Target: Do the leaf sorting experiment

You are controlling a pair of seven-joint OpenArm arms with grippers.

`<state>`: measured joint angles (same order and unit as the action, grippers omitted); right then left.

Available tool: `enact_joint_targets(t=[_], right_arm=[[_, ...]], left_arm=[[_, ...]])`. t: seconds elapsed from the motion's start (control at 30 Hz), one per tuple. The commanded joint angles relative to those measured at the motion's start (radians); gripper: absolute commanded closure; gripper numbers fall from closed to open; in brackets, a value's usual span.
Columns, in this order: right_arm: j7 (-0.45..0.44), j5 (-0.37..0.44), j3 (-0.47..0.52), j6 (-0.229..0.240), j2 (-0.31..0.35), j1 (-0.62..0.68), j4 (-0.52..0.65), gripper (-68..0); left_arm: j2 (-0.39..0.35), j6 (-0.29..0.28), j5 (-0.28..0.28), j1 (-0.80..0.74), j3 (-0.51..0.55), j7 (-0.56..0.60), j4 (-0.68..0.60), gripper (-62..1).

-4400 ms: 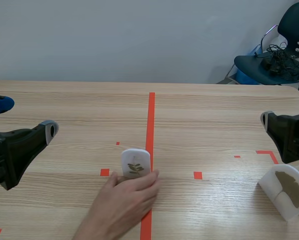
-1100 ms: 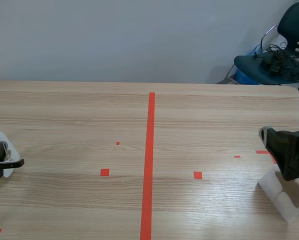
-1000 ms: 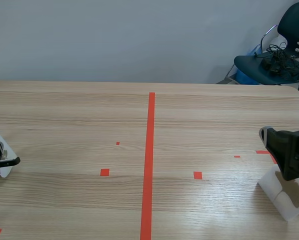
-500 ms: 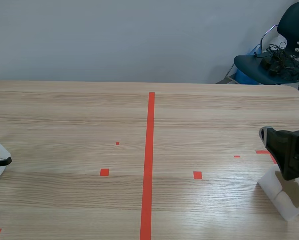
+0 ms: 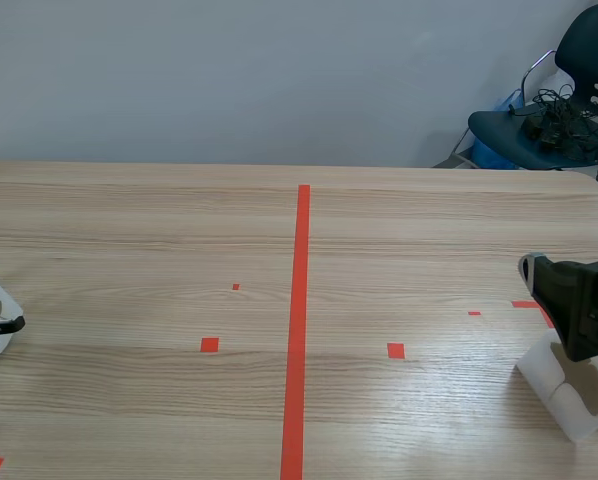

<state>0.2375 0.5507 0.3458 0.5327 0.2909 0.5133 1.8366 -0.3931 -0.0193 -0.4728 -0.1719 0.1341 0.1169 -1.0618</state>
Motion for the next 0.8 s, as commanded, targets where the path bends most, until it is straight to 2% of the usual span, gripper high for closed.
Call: enact_joint_targets(t=[0.0, 0.07, 0.2, 0.4, 0.47, 0.57, 0.7, 0.77], right_arm=[[-0.014, 0.011, 0.001, -0.001, 0.008, -0.012, 0.003, -67.9], [-0.014, 0.011, 0.001, -0.001, 0.008, -0.012, 0.003, -67.9], [-0.014, 0.011, 0.001, -0.001, 0.008, -0.012, 0.003, -67.9], [-0.014, 0.011, 0.001, -0.001, 0.008, -0.012, 0.003, -67.9], [-0.014, 0.011, 0.001, -0.001, 0.008, -0.012, 0.003, -67.9], [-0.015, 0.011, 0.001, -0.001, 0.008, -0.012, 0.003, -67.9], [-0.014, 0.011, 0.001, -0.001, 0.008, -0.012, 0.003, -67.9], [-0.015, 0.011, 0.001, -0.001, 0.008, -0.012, 0.003, -67.9]], left_arm=[[-0.009, -0.001, -0.002, 0.000, 0.006, 0.005, -0.016, -10.9], [-0.009, -0.002, -0.002, 0.000, 0.006, -0.009, -0.016, -13.4], [-0.010, -0.002, -0.002, 0.000, 0.006, -0.009, -0.016, -31.1], [-0.024, -0.012, -0.008, -0.005, 0.006, -0.037, -0.050, -46.8], [-0.044, -0.042, -0.010, -0.024, 0.008, -0.040, -0.107, -52.5], [-0.080, -0.106, -0.010, -0.068, 0.023, -0.083, -0.252, -57.5], [-0.111, -0.236, -0.016, -0.137, 0.060, -0.149, -0.500, -62.3], [-0.117, -0.299, -0.041, -0.172, 0.079, -0.182, -0.628, -62.3]])
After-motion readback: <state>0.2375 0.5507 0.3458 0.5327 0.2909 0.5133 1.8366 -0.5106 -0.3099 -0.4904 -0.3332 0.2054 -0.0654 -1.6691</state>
